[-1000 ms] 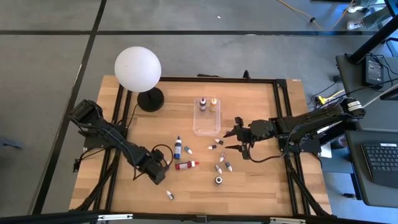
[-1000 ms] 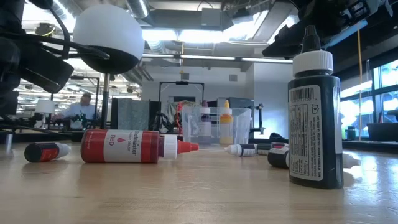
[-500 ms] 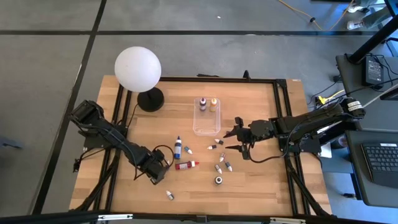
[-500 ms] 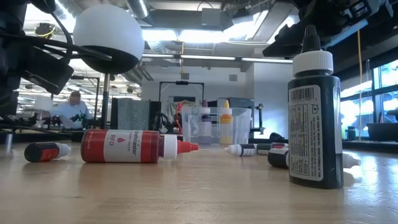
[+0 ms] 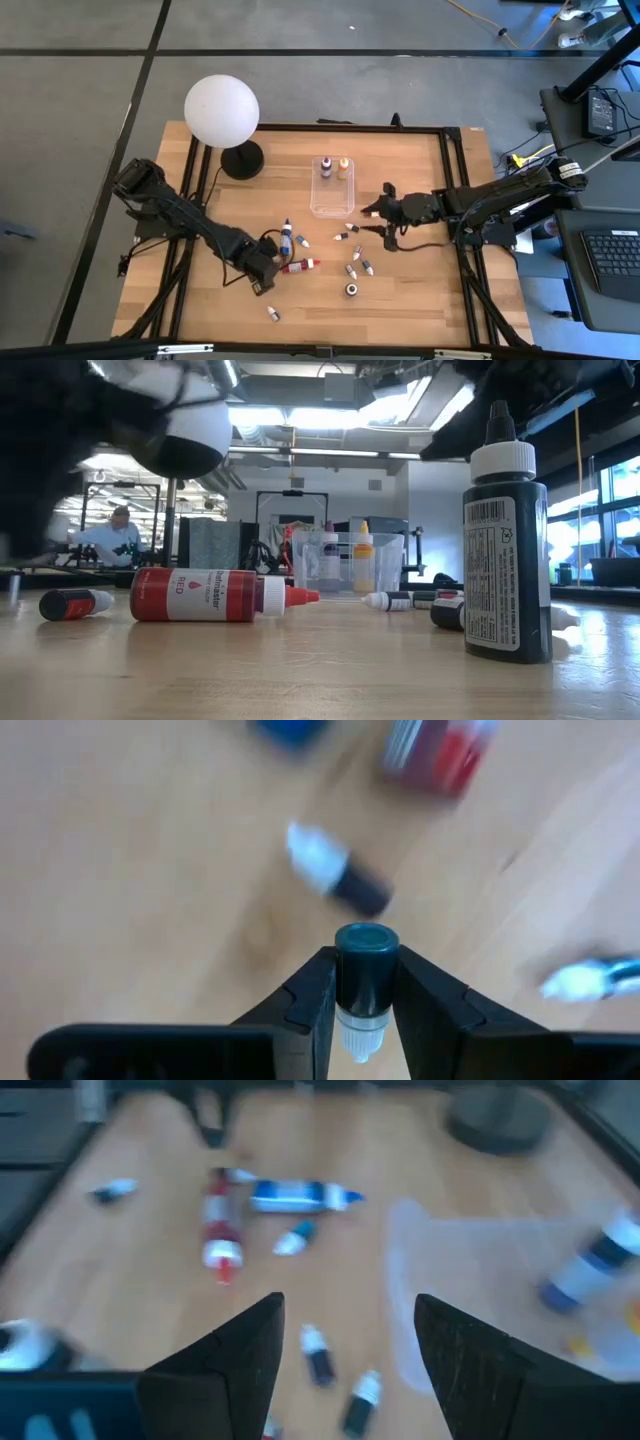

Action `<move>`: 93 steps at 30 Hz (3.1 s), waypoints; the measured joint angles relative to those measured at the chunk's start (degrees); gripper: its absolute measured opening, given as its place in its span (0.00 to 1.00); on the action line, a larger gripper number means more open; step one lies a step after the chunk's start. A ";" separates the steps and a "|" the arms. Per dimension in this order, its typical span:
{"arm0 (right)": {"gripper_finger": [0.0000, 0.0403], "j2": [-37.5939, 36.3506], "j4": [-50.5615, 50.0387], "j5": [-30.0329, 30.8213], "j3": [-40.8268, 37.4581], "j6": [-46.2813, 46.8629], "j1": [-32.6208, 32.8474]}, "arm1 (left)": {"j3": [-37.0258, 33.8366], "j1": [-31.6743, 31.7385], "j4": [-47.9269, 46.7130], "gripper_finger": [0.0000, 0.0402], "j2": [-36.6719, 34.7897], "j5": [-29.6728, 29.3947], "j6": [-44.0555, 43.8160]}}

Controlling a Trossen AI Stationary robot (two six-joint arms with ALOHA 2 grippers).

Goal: Pick & Place food coloring
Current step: Put the small green food coloring bottle in the transparent bin, then put the small red food coloring bottle in the transparent bin

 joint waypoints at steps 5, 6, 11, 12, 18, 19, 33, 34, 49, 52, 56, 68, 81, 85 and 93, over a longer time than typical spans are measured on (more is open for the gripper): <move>0.56 0.00 -5.78 1.95 -0.02 4.12 -1.05 | 3.96 5.09 -0.03 0.22 -2.77 -8.56 12.91; 0.56 0.00 -6.69 1.95 -0.02 4.89 -1.31 | 4.77 6.40 0.18 0.22 -3.15 -11.00 16.04; 0.56 0.00 -11.21 1.98 -0.02 9.37 -2.33 | 6.49 13.81 8.58 0.22 -4.06 -23.79 34.08; 0.56 0.00 -11.98 2.00 -0.02 10.16 -2.54 | 6.49 15.35 11.69 0.22 -4.06 -24.97 37.91; 0.56 0.00 -14.30 2.37 -0.02 11.88 -3.12 | 6.50 24.45 30.68 0.22 -2.14 -13.87 56.97; 0.56 0.00 -14.25 2.37 -0.02 11.86 -3.12 | 6.53 25.83 33.49 0.22 -1.53 -10.79 58.63; 0.56 0.00 -14.62 2.46 -0.02 11.54 -3.12 | 6.51 35.01 44.75 0.22 15.13 -3.95 65.46; 0.56 0.00 -14.68 2.46 -0.02 11.52 -3.12 | 6.50 35.12 44.34 0.22 15.83 -3.47 65.47; 0.56 0.00 -15.12 2.46 -0.02 10.35 -3.12 | 6.55 35.20 44.59 0.22 16.79 1.27 64.39; 0.56 0.00 -15.12 2.46 -0.02 11.61 -3.12 | 6.55 35.20 44.56 0.23 16.79 1.60 64.43; 0.56 0.00 -15.10 2.46 -0.02 11.56 -3.12 | 6.53 35.25 44.46 0.28 16.79 3.95 64.45; 0.56 0.00 -15.06 2.50 -0.01 9.33 -3.12 | 6.40 35.14 44.11 0.36 14.65 4.18 64.94; 0.56 7.07 -15.32 4.37 0.09 4.32 -6.38 | 1.42 32.64 41.86 0.36 -5.15 4.14 65.46; 0.56 10.98 -15.36 4.25 0.07 2.58 -7.89 | -6.62 29.75 50.54 0.35 -10.27 3.72 64.14; 0.56 16.46 -13.80 0.29 0.07 2.41 -11.80 | -21.09 24.15 71.81 0.36 -14.85 3.74 63.96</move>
